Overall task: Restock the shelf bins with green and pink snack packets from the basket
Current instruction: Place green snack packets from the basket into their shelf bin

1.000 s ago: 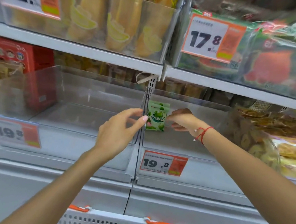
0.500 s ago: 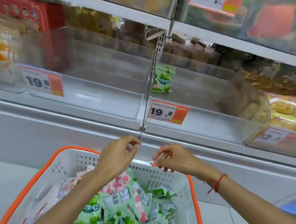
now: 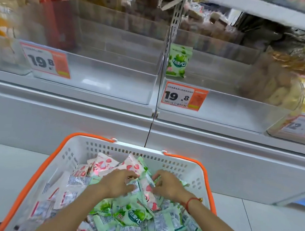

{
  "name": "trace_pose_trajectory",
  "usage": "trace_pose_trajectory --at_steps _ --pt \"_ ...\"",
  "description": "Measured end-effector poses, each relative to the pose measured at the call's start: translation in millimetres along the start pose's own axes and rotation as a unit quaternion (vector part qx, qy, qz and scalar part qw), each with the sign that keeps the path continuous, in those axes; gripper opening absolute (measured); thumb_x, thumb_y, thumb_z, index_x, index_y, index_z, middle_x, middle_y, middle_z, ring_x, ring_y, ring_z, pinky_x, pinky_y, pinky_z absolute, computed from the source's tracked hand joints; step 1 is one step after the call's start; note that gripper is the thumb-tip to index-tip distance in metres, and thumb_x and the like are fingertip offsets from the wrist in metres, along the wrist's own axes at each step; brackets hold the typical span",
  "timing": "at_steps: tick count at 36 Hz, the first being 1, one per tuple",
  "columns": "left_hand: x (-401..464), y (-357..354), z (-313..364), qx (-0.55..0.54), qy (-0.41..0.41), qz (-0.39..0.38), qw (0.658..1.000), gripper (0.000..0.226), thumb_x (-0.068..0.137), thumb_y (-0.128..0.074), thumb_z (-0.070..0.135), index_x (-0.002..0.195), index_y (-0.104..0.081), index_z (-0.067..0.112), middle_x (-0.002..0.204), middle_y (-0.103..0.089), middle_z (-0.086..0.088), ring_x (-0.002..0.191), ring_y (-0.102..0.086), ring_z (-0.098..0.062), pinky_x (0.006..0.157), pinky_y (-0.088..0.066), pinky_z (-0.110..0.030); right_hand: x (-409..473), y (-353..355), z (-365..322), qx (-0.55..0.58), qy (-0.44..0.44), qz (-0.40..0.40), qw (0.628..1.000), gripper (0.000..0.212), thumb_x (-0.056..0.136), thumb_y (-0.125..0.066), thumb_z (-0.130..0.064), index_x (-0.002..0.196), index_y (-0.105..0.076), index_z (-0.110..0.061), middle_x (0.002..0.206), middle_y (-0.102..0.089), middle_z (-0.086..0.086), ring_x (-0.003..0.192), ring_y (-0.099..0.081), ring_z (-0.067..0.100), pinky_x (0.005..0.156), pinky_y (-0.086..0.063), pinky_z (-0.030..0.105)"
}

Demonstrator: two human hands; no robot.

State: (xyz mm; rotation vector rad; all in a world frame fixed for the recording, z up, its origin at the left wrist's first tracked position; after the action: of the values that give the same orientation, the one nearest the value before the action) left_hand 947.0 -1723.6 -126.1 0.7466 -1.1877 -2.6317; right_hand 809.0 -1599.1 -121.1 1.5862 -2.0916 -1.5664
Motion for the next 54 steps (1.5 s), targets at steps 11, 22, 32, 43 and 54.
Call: trace_pose_trajectory --at_steps 11,22,32,43,54 --pt "-15 70 65 0.053 -0.187 0.053 0.979 0.09 0.071 -0.08 0.026 0.142 -0.027 0.04 0.145 -0.024 0.019 0.131 -0.023 -0.003 0.105 -0.031 -0.026 -26 107 -29 0.232 -0.059 -0.058 0.969 0.022 0.081 -0.074 -0.019 0.098 -0.06 -0.018 0.075 -0.059 -0.004 0.064 -0.053 0.008 0.056 -0.044 0.016" --pt "-38 128 115 -0.304 -0.229 0.158 0.911 0.021 0.079 -0.064 0.04 0.097 -0.07 0.029 0.095 -0.073 0.019 0.09 -0.067 0.001 0.076 -0.049 -0.013 -87 187 -73 0.391 -0.034 -0.078 0.917 0.046 0.092 -0.046 -0.052 0.104 -0.061 -0.01 0.076 -0.068 0.006 0.052 -0.061 0.012 0.049 -0.052 0.021" --pt "-44 173 147 -0.358 -0.229 0.101 0.9 0.025 0.076 -0.064 0.032 0.097 -0.07 0.02 0.093 -0.075 0.004 0.086 -0.07 -0.007 0.075 -0.053 -0.018 -112 230 -114 0.229 0.132 0.172 0.949 0.03 0.083 -0.068 -0.04 0.074 -0.071 -0.012 0.061 -0.057 -0.001 0.054 -0.049 0.003 0.047 -0.038 0.015" --pt "-24 233 179 -0.26 -0.26 0.219 0.904 0.028 0.085 -0.064 0.043 0.105 -0.071 0.025 0.097 -0.072 0.008 0.089 -0.068 -0.008 0.082 -0.056 -0.03 -96 273 -121 0.35 0.132 0.11 0.921 0.049 0.069 -0.067 -0.047 0.106 -0.071 -0.015 0.102 -0.074 0.001 0.1 -0.068 0.016 0.092 -0.05 0.03" --pt "29 265 153 -0.176 -0.096 0.375 0.905 0.051 0.089 -0.053 0.055 0.134 -0.043 0.035 0.121 -0.051 0.017 0.115 -0.049 -0.005 0.093 -0.042 -0.033 4 349 -99 0.342 0.019 0.243 0.907 0.043 0.078 -0.075 -0.034 0.11 -0.066 -0.008 0.103 -0.071 0.005 0.088 -0.064 0.015 0.071 -0.052 0.022"
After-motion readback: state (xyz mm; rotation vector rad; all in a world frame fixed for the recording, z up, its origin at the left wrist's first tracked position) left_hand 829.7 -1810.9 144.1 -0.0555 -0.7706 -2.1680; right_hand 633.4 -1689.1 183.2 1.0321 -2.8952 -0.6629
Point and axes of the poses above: each hand's wrist, its own x-axis towards the middle knuckle, its own y-axis out of the back of the hand, z = x × y, the point moved 3 cm from there along x, towards the middle knuckle
